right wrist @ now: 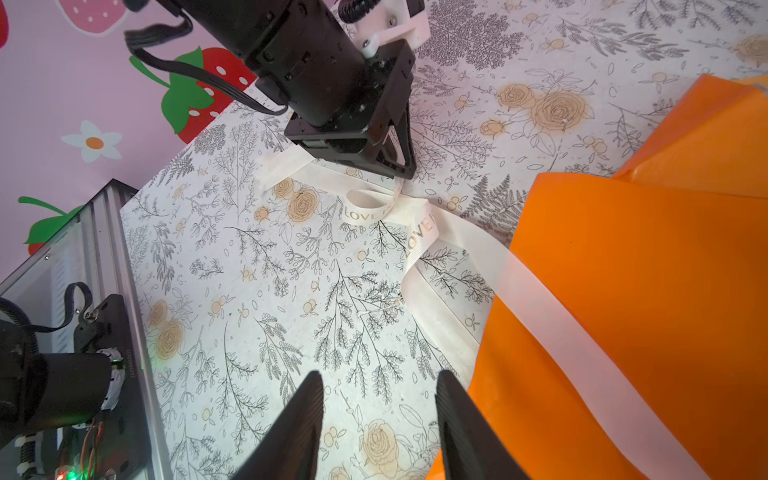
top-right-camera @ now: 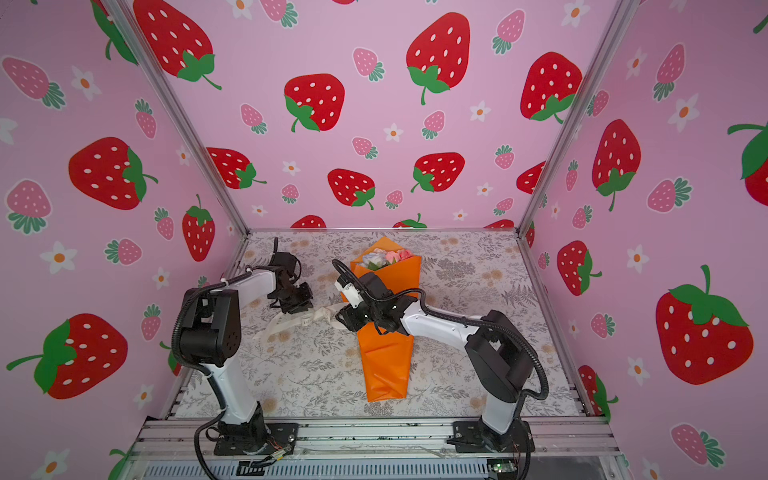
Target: Tie the bouquet of fake flowers
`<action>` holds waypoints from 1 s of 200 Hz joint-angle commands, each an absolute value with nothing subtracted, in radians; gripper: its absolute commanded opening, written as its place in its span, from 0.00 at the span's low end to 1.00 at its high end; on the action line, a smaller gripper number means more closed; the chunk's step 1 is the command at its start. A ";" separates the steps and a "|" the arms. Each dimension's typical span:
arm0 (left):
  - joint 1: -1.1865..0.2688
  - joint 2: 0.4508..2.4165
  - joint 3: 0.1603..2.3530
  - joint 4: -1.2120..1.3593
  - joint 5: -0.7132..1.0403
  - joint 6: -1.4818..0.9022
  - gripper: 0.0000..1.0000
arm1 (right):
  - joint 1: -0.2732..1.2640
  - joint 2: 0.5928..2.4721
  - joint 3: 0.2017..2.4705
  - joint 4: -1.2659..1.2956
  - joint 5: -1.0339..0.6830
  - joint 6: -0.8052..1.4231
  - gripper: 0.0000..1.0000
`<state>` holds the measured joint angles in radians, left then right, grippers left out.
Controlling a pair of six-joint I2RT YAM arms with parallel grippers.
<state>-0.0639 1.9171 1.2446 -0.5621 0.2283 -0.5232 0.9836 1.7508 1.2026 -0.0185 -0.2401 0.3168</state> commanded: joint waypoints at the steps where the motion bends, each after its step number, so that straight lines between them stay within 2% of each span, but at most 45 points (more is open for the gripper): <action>1: -0.067 1.883 1.271 -0.587 0.236 -0.521 0.09 | 0.980 1.701 1.183 -0.025 -0.200 0.316 0.47; 8: -0.067 1.855 1.274 -0.593 0.242 -0.513 0.07 | 0.978 1.691 1.177 -0.025 -0.183 0.320 0.47; 13: -0.067 1.832 1.276 -0.595 0.250 -0.508 0.00 | 0.975 1.684 1.171 -0.025 -0.169 0.327 0.47; 42: -0.069 1.651 1.286 -0.580 0.327 -0.473 0.00 | 0.924 1.623 1.114 0.000 -0.130 0.403 0.47; 73: -0.089 1.452 1.292 -0.527 0.444 -0.460 0.00 | 0.843 1.511 0.987 0.113 -0.168 0.472 0.47; 101: -0.134 1.349 1.296 -0.447 0.589 -0.436 0.00 | 0.792 1.422 0.899 0.219 -0.242 0.479 0.48; 148: -0.252 1.348 1.374 -0.374 0.715 -0.439 0.00 | 0.790 1.358 0.798 0.512 -0.467 0.421 0.46; 200: -0.367 1.425 1.475 -0.374 0.782 -0.385 0.00 | 0.854 1.389 0.849 0.582 -0.540 0.285 0.51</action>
